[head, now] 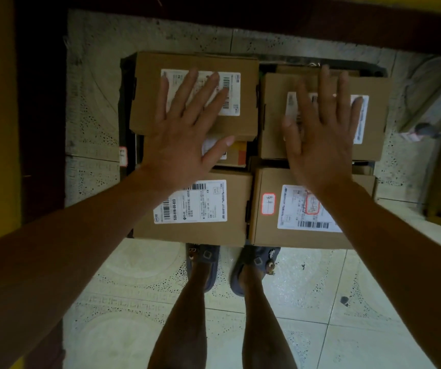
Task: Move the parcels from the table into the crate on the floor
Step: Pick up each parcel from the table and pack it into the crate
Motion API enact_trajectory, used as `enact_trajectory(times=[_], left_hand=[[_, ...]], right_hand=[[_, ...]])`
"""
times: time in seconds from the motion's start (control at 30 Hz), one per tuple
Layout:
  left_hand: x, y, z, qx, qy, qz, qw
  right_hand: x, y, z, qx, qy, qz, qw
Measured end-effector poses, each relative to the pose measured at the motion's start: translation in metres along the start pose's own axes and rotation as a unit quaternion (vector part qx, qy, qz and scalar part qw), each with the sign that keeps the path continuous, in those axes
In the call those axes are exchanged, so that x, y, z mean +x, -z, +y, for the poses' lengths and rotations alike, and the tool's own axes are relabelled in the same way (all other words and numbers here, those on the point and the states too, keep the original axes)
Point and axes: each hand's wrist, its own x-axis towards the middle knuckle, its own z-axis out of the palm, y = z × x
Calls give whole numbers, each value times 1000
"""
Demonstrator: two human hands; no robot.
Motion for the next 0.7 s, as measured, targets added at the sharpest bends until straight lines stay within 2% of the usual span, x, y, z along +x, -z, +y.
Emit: enact_trajectory(times=[0.03, 0.2, 0.43, 0.6, 0.7], left_hand=[[-8, -1, 5, -6, -2, 13, 1000], [-30, -25, 22, 24, 21, -28, 999], [-28, -54, 17, 60, 14, -1, 998], [-27, -37, 22, 50, 24, -53, 997], [-23, -8, 25, 4, 35, -76, 996]], right_hand=[[-10, 0, 0, -7, 4, 10, 1000], [-42, -23, -1, -49, 8, -29, 998], [-35, -54, 3, -74, -10, -21, 997], [-33, -36, -3, -80, -10, -74, 994], [-34, -6, -5, -54, -14, -99, 994]])
